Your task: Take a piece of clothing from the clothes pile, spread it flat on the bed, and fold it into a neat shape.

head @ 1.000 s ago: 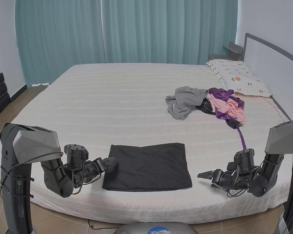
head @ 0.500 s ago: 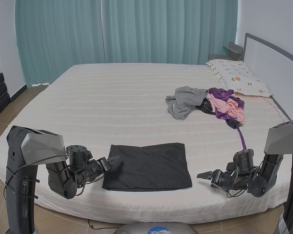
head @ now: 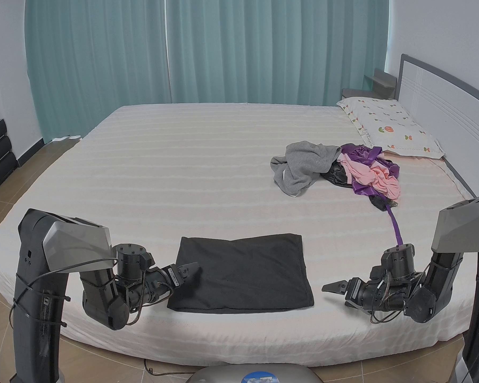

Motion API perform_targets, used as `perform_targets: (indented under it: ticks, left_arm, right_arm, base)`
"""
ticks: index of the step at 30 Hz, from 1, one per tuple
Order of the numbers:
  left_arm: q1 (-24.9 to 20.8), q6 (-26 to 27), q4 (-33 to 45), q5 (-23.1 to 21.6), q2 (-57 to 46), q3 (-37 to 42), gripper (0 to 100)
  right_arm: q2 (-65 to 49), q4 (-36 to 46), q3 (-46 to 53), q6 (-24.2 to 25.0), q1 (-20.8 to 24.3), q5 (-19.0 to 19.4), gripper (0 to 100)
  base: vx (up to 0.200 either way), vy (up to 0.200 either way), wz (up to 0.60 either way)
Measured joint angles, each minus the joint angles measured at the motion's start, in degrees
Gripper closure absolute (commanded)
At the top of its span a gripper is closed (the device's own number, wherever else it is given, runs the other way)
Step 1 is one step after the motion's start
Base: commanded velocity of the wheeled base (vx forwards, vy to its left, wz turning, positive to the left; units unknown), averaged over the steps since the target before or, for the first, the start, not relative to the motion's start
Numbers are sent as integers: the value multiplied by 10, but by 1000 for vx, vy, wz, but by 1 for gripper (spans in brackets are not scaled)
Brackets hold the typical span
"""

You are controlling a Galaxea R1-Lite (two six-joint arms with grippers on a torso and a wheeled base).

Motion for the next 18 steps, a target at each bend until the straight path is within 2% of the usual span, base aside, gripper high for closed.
perform_targets:
  ticks: [1,2,12,18]
  left_arm:
    - [0,0,0,1,1,0,0]
    - [0,0,0,1,1,-1,100]
    - [-1,-4,-2,9,2,-2,100]
    - [-2,-5,-5,31,2,0,100]
  right_arm:
    - [0,0,0,0,0,0,0]
    - [0,0,1,0,0,0,0]
    - [1,0,2,-2,0,0,0]
    - [1,0,2,-1,0,1,0]
  base:
    - [0,0,0]
    - [0,0,0]
    - [0,0,0]
    - [0,0,0]
